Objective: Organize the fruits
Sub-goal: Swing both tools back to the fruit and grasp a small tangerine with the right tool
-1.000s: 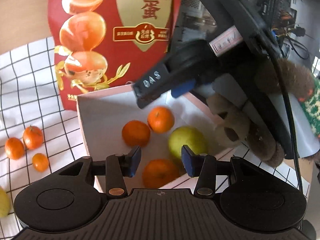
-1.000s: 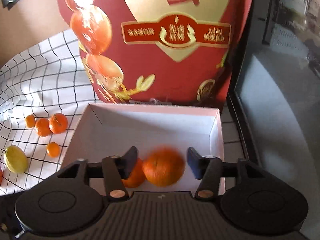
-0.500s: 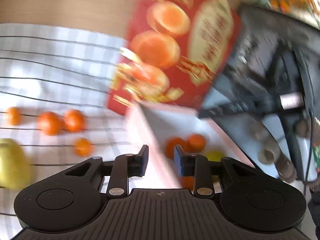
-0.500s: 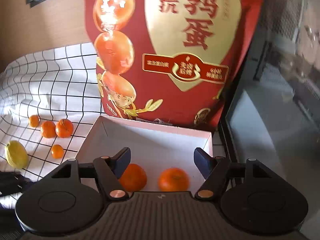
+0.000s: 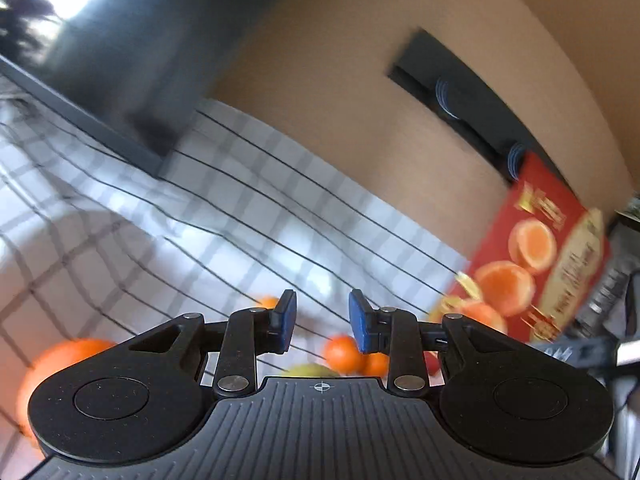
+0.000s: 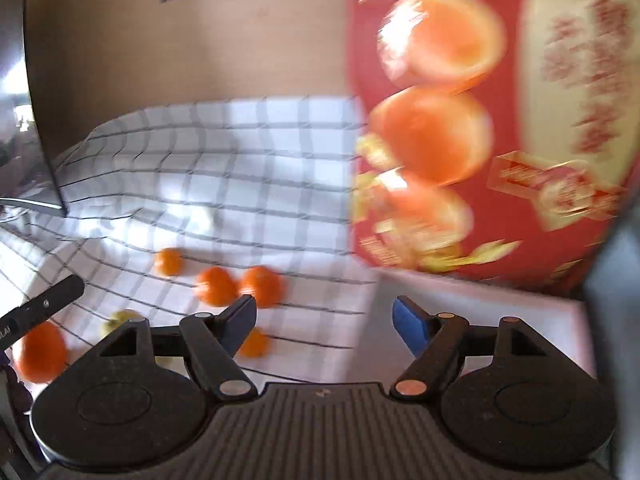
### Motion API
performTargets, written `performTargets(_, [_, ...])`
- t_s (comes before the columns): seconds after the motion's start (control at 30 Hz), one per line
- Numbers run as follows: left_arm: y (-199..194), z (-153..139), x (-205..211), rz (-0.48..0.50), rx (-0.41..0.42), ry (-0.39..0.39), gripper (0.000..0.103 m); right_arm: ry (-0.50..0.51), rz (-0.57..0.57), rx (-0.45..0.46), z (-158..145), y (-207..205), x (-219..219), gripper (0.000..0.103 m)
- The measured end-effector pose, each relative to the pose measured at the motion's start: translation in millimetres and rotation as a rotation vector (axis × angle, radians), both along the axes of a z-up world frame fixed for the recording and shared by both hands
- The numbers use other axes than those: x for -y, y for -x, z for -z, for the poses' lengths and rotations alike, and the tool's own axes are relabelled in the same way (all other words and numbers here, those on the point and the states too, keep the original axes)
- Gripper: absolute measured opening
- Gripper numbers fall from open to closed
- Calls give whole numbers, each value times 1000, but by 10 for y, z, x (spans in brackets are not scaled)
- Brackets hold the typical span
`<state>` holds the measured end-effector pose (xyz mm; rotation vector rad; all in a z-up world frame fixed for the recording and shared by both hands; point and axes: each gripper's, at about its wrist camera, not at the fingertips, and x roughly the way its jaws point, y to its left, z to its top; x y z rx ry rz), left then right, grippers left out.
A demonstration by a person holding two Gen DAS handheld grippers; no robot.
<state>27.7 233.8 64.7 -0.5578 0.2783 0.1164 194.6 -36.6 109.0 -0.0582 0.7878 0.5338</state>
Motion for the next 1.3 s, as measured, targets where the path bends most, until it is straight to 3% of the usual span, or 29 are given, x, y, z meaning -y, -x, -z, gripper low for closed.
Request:
performTargets(0.1, [62, -5, -59, -69, -44, 11, 32, 18, -29, -54, 207, -63, -385, 76])
performTargets(0.2, [105, -28, -88, -78, -46, 27, 32, 43, -45, -37, 339, -91, -699, 75])
performTargets(0.4, [162, -62, 5, -112, -67, -32, 32, 21, -175, -16, 311, -119, -1243, 64])
performTargets(0.53, [316, -125, -7, -168, -2, -58, 32, 16, -239, -54, 280, -195, -1667, 64])
performTargets(0.73, [401, -136, -82, -182, 29, -27, 32, 110, -265, -13, 432, -310, -2195, 62])
performTargets(0.83, [394, -122, -87, -165, 17, -15, 32, 183, -288, 23, 543, -282, -2347, 51])
performTargets(0.9, [399, -123, -74, -166, 20, -20, 32, 190, -288, 4, 548, -307, -2347, 48])
performTargets(0.97, [395, -117, -65, -175, 20, -36, 32, 203, -294, -6, 537, -322, -2310, 31])
performTargets(1.13, [324, -63, -43, -142, 6, -51, 32, 104, -227, -17, 293, -282, -1861, 31])
performTargets(1.3, [184, -36, 199, 43, 14, -116, 32, 3, -286, -12, -128, 278, -784, 31])
